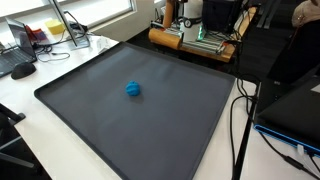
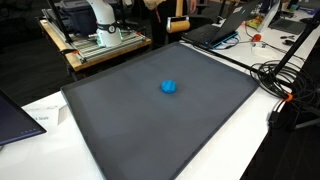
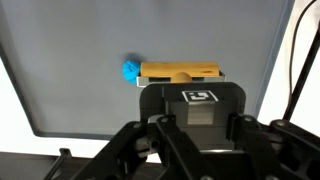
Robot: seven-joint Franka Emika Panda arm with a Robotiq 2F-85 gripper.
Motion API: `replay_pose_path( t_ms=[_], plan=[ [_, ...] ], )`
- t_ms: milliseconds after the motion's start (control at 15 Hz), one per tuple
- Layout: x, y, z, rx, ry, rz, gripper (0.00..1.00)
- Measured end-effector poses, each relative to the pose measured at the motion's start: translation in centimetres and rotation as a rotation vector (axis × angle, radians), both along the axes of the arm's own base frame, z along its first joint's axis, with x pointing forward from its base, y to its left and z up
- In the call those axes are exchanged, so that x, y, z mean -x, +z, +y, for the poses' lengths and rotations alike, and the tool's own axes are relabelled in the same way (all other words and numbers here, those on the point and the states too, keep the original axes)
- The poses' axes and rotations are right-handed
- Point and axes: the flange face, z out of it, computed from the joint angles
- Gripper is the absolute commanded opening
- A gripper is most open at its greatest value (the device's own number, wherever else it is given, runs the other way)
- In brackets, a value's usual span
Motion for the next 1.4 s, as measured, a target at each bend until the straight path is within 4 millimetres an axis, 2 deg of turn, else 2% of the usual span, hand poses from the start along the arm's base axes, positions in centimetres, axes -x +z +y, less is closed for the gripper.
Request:
replay_pose_path(
  t_ms=[200,400,667,933,1400],
  plan=[
    [-1.7,-1.8,3.0,0.076,0.000,-0.038,0.22],
    [-4.3,-3.8,4.2,0.174,-0.021,-0.066,0.22],
    [-8.0,-6.4,4.2,0.283,-0.043,-0.044,0.22],
    [-11.0,-9.0,4.0,0.322,-0.066,0.025,0.22],
    [-15.0,-12.9,2.1,0.346,-0.101,0.085,0.22]
  ],
)
